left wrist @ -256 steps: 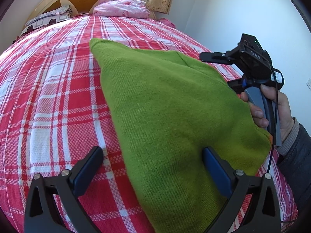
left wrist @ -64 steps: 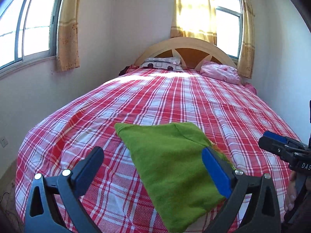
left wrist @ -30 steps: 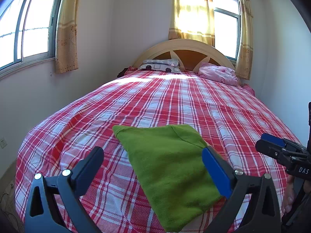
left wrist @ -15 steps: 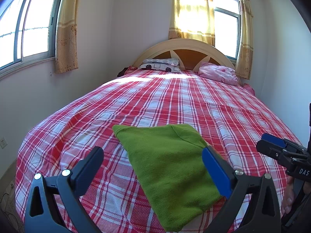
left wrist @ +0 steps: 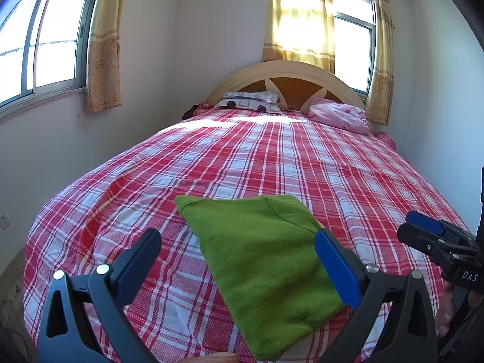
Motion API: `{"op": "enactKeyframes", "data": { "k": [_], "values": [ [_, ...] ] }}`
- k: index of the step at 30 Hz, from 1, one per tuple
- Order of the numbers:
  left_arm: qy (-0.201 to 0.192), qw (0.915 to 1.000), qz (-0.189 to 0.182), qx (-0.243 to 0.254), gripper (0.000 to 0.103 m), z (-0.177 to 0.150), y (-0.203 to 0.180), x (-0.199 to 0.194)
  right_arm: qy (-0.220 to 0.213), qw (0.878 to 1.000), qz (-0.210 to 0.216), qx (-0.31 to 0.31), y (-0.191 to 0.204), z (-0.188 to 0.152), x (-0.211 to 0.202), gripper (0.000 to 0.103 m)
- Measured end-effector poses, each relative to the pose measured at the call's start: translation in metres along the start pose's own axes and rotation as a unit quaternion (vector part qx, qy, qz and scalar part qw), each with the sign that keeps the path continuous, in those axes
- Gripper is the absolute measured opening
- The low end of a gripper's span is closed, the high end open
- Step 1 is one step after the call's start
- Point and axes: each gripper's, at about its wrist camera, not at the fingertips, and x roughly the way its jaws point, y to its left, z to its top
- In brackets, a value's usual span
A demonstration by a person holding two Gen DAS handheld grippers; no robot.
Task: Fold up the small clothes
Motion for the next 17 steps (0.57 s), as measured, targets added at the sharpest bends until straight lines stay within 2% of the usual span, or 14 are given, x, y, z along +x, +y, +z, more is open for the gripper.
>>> {"op": "enactKeyframes", "data": {
  "k": [11,17],
  "values": [
    [0.01,0.9997,0.019,-0.007,0.103,0.0005,0.0095,0.006,0.009,1.0,0.005,-0.009,0.0051,-0.0044,0.0047,0.069],
    [-0.008,0.9995,0.03,0.002,0.103,-0.0003,0.0097,0.0008,0.014,1.0,0.008,-0.01,0.0063,-0.0068,0.0069,0.069]
  ]
}}
